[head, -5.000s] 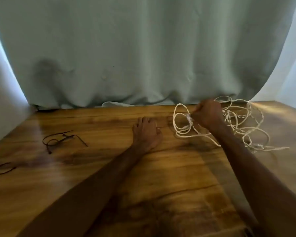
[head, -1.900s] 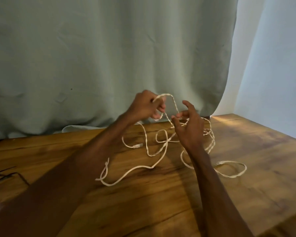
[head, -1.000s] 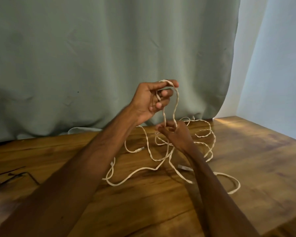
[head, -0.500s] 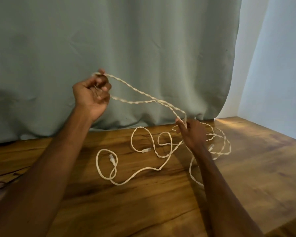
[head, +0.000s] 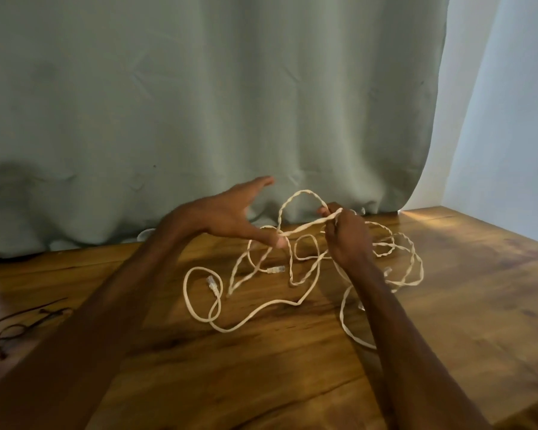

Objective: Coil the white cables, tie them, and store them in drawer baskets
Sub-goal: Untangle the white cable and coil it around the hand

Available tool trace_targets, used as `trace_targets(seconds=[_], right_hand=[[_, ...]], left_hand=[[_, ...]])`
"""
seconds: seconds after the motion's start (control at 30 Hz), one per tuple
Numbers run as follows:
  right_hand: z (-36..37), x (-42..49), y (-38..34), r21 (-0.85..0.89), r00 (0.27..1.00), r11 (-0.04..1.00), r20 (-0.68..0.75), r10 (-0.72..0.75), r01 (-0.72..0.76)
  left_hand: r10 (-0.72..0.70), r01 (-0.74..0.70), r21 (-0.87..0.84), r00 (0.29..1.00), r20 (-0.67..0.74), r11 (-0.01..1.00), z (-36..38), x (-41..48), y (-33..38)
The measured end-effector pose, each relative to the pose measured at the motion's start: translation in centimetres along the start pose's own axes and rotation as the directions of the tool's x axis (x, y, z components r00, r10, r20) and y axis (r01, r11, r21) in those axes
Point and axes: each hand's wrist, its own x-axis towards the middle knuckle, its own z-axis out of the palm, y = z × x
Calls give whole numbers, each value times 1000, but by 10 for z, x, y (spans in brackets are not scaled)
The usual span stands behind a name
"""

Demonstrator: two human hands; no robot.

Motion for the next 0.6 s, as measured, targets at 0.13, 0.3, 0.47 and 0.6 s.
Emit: trace_targets(seconds=[0.13,0.3,0.47,0.6], right_hand=[[5,-7,-17,-8,998,1000,63,-4,5],[-5,-12,-22,35,999,999,15,-37,36],[-15,-6,-19,24,997,997,-1,-80,80],[-21,-6,-14,-34,999,999,-32,-4,3]], left_hand=[[107,-107,8,976,-188,994,39,28,41],[32,-57,-72,947,-319,996,34,44,48],[117,-193,-207,936,-331,959,15,36,46],[-15,-249,-426,850,-527,870,1,32,41]])
